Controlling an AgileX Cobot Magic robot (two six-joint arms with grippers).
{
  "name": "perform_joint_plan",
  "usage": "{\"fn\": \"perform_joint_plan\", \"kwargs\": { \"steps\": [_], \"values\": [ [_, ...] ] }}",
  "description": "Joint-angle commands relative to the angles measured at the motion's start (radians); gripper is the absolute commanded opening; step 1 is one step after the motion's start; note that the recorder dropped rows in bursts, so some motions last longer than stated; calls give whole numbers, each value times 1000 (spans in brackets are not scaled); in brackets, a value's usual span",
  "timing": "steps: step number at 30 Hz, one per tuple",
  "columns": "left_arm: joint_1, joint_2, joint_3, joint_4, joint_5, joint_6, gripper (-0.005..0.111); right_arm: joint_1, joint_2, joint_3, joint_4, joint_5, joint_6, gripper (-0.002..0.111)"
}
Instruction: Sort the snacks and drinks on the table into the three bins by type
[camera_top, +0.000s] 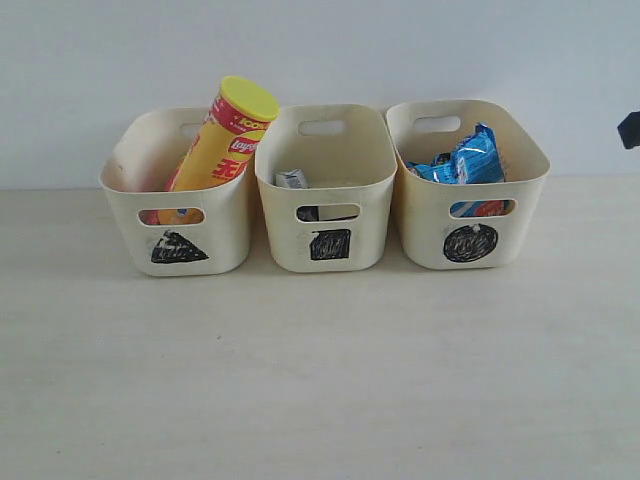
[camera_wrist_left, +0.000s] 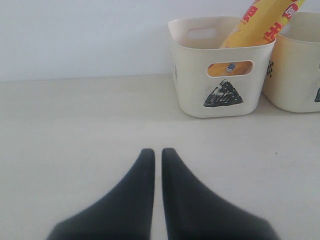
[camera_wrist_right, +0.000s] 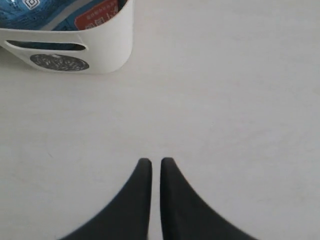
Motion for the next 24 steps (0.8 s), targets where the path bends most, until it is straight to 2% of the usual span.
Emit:
{"fn": "perform_joint_plan", "kwargs": {
  "steps": [1, 13, 21, 24],
  "values": [
    [2, -3, 4, -7, -8, -8, 4, -9, -117, 98, 5, -94, 8, 2],
    [2, -3, 4, -7, -8, -8, 4, -9, -524, 388, 18, -270, 6, 2],
    [2, -3, 4, -7, -8, -8, 4, -9, -662, 432, 12, -202, 13, 2],
    [2, -3, 4, -7, -8, -8, 4, -9, -687, 430, -14, -233, -1, 2]
  ]
}}
